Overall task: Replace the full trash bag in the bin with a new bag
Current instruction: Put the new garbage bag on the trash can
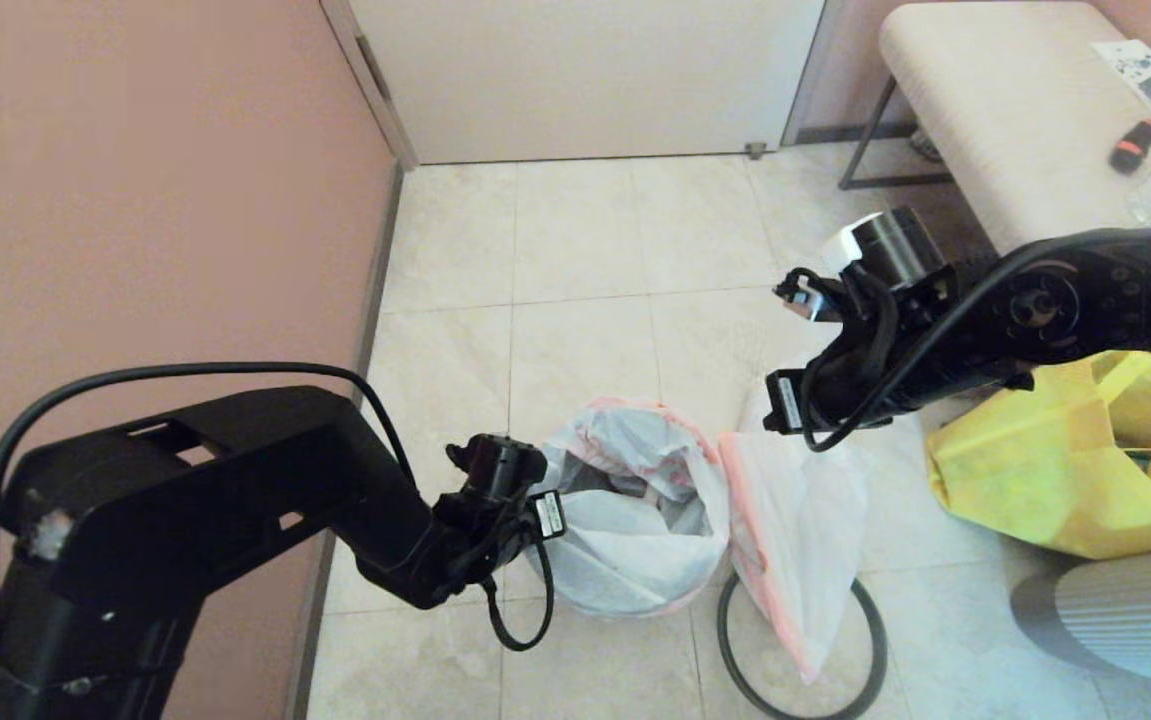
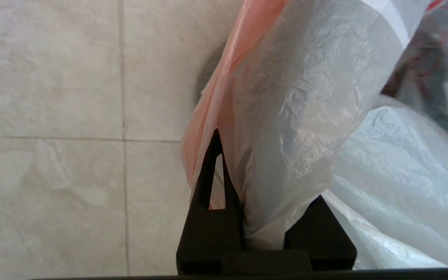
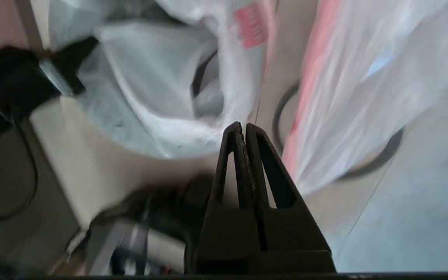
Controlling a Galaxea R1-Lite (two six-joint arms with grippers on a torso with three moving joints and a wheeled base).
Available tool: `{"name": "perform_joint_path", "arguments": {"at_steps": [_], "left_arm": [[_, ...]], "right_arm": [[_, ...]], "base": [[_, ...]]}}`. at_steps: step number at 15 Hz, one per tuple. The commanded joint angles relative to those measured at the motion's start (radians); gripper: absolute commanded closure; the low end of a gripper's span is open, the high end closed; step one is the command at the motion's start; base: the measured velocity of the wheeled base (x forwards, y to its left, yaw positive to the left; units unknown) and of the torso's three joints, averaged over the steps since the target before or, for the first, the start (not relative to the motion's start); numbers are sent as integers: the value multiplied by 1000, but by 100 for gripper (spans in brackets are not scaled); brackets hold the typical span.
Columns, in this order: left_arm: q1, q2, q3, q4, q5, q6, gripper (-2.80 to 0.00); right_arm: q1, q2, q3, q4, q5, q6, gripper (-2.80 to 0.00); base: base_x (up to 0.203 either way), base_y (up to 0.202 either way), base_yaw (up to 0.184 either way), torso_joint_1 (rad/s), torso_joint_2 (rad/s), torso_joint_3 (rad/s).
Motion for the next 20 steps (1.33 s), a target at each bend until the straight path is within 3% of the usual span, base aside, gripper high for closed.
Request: {"name": "perform_joint_path", "arguments": {"at_steps": [1, 2, 3, 8, 12, 14, 15, 17, 20], "left_arm": [[4, 19, -10, -2, 8, -3, 0], [4, 22, -10, -1, 9, -2, 0], [4, 25, -9, -1, 11, -2, -280], [-16, -100, 50, -1, -4, -1, -280], [-70, -333, 176, -1, -122, 0, -280], [2, -369, 180, -4, -170, -2, -280], [54, -337, 163, -4, -193, -3, 0], [185, -253, 128, -6, -266, -3, 0], [274, -78, 4, -8, -304, -5, 0]], "right_arm": [[7, -17, 37, -24, -5, -2, 0], [9, -19, 46, -26, -5, -3, 0], [10, -25, 61, -26, -5, -3, 0], [52, -83, 105, -21, -79, 0, 0], [143, -39, 93, -19, -173, 0, 0], [177, 57, 25, -19, -215, 0, 0], [195, 119, -32, -18, -242, 0, 0], [223, 259, -178, -16, -307, -1, 0], [269, 450, -335, -38, -389, -47, 0]], "base": [[0, 0, 0, 0, 0, 0], [0, 0, 0, 0, 0, 0], [0, 0, 0, 0, 0, 0], [0, 0, 0, 0, 0, 0], [0, 0, 0, 0, 0, 0], [0, 0, 0, 0, 0, 0], [0, 0, 0, 0, 0, 0], [0, 0, 0, 0, 0, 0], [0, 0, 0, 0, 0, 0]]}}
